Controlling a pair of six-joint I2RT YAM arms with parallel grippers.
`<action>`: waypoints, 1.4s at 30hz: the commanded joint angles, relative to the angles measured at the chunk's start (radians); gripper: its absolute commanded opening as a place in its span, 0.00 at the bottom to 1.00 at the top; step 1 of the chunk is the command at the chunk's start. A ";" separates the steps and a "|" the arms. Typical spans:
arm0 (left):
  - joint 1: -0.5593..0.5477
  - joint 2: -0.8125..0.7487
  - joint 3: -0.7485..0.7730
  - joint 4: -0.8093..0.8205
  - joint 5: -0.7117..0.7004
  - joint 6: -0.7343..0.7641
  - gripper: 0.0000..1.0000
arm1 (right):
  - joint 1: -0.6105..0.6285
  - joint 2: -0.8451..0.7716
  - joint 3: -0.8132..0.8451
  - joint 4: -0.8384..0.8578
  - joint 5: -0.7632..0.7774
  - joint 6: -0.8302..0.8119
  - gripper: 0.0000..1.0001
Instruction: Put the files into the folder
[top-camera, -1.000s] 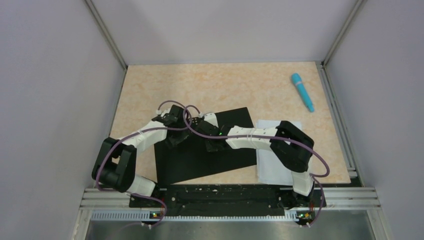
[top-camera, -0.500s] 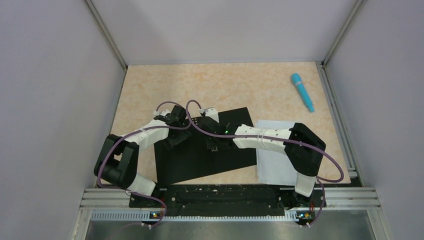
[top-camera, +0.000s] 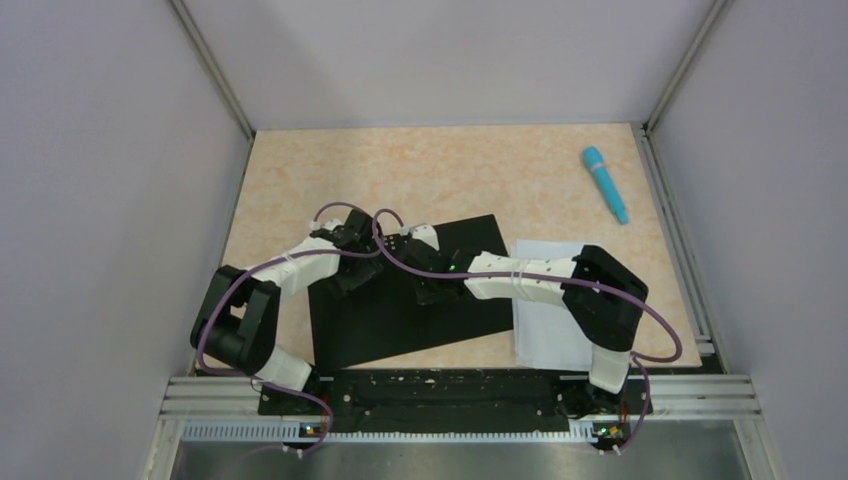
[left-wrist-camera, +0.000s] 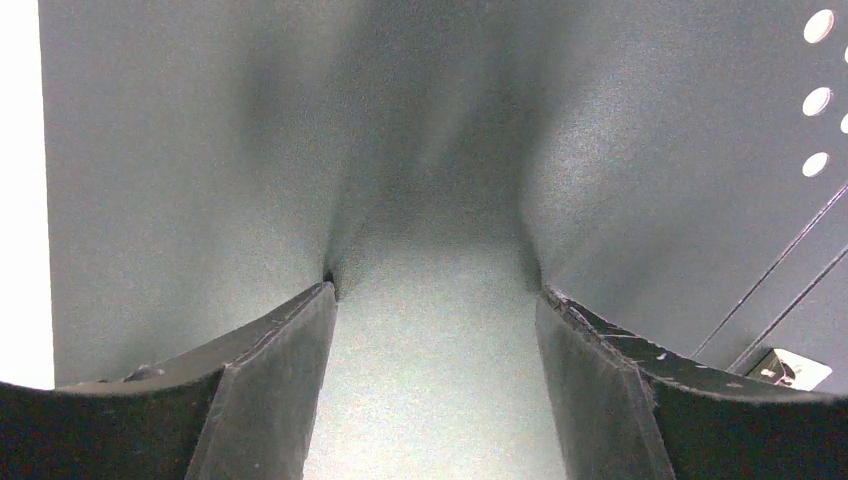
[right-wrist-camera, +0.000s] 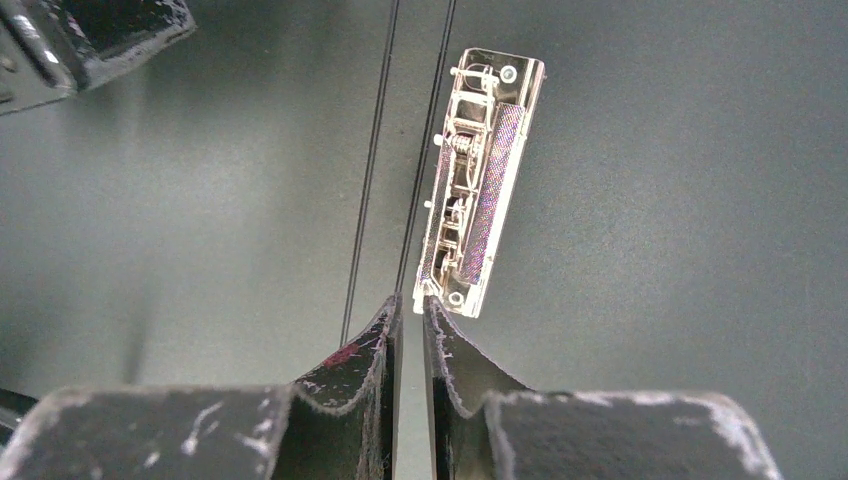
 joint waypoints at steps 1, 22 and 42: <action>-0.003 0.028 0.012 -0.002 -0.008 -0.019 0.78 | 0.009 0.022 -0.001 0.005 0.013 -0.016 0.12; -0.002 0.047 0.008 -0.001 0.001 -0.019 0.78 | 0.010 0.069 -0.028 0.029 0.038 -0.020 0.14; 0.065 0.108 -0.014 0.005 0.047 -0.016 0.79 | 0.062 0.101 -0.103 -0.038 0.207 -0.018 0.06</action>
